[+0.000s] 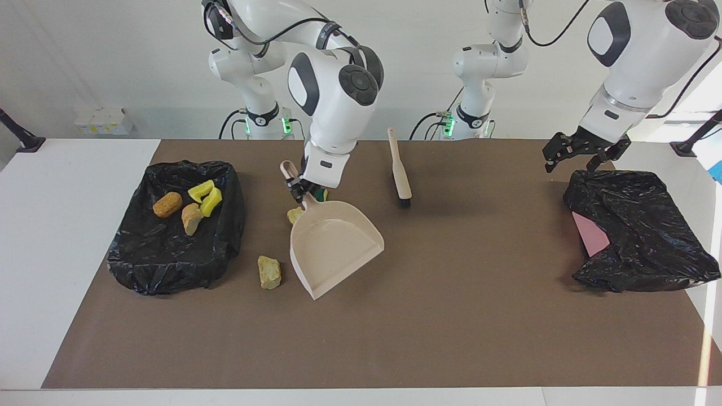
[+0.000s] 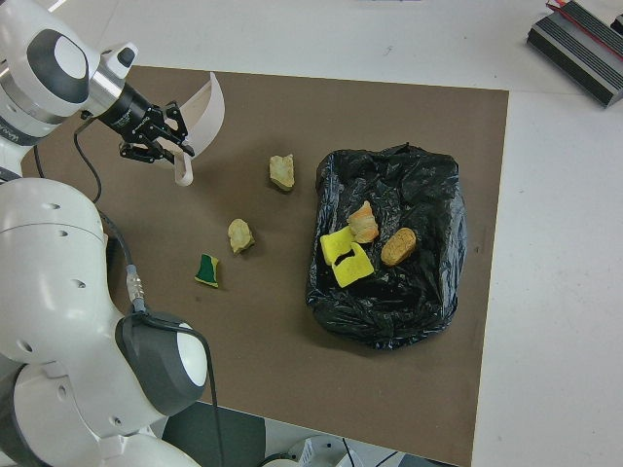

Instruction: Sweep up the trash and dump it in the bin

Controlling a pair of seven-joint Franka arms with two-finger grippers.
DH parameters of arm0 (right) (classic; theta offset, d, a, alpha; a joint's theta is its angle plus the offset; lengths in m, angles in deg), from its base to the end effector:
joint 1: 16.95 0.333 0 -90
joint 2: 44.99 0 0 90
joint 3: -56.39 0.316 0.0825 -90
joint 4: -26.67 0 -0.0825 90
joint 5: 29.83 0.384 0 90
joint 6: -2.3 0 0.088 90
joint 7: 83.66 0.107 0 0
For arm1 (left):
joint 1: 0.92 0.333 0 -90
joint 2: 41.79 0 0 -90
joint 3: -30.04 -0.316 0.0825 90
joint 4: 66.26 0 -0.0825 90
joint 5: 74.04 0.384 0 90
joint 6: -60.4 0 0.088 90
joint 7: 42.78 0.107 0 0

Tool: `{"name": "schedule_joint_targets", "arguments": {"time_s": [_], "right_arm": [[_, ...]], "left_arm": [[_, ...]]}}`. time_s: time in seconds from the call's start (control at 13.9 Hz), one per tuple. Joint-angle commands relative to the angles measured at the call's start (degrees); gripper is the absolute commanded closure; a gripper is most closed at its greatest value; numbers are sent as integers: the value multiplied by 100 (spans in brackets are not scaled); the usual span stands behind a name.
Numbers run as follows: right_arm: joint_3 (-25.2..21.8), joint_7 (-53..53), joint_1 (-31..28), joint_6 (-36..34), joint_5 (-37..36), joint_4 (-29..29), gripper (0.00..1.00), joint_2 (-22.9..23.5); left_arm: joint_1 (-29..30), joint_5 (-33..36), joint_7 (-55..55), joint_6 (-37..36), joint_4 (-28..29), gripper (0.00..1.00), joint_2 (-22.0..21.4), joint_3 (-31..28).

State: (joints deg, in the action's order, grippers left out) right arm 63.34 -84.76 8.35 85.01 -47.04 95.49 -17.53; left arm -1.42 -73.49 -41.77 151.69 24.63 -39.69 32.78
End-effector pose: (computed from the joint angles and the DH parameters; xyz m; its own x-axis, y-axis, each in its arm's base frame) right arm 0.5945 0.3125 0.4957 0.8328 0.5025 -0.2324 0.5495 -0.8015 0.2360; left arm 0.5658 -0.0305 0.5986 0.9968 -0.0743 -0.0298 -0.0746 -0.9972 -0.0073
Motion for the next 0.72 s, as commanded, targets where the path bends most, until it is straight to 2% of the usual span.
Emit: {"name": "schedule_joint_targets", "arguments": {"time_s": [0.0, 0.29, 0.65], "right_arm": [[0, 1187, 342, -1, 305, -774, 100, 671], [17, 3245, 739, 929, 1131, -800, 100, 1137], [61, 4038, 905, 1686, 1501, -871, 100, 1524]], "left_arm": [[32, 86, 5, -94, -98, 0, 10, 25], [23, 86, 5, -94, -98, 0, 10, 25], [23, 86, 5, -94, -98, 0, 10, 25]]}}
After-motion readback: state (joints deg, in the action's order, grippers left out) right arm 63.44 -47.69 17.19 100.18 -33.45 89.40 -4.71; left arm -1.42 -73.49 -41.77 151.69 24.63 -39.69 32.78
